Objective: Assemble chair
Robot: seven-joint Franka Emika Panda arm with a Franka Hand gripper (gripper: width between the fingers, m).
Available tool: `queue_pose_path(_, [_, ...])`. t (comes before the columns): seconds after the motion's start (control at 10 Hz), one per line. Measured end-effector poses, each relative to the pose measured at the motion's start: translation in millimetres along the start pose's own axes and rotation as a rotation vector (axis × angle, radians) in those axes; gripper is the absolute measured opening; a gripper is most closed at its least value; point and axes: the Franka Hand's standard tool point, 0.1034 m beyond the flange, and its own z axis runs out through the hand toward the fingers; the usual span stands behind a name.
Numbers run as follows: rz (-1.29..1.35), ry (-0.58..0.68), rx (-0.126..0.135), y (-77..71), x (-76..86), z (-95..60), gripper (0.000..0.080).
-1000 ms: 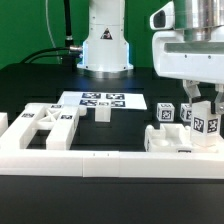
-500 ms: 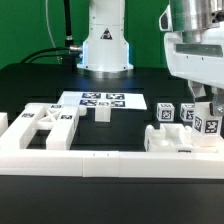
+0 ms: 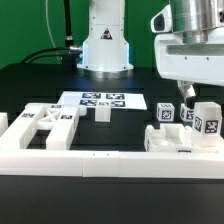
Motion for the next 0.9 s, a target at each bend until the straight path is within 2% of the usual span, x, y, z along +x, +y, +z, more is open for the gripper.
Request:
queue_pose_path(0.5, [-0.532,0.022,-0.066,3.6,-1.5,1.5,0.0648])
queue_pose_path(0.8, [-0.851,0.030,-0.102,1.0,-1.5,-0.5,0.0648])
queue_pose_path(0.9, [-0.895,0.030,-0.100,1.4,1.3,-1.2,0.0648])
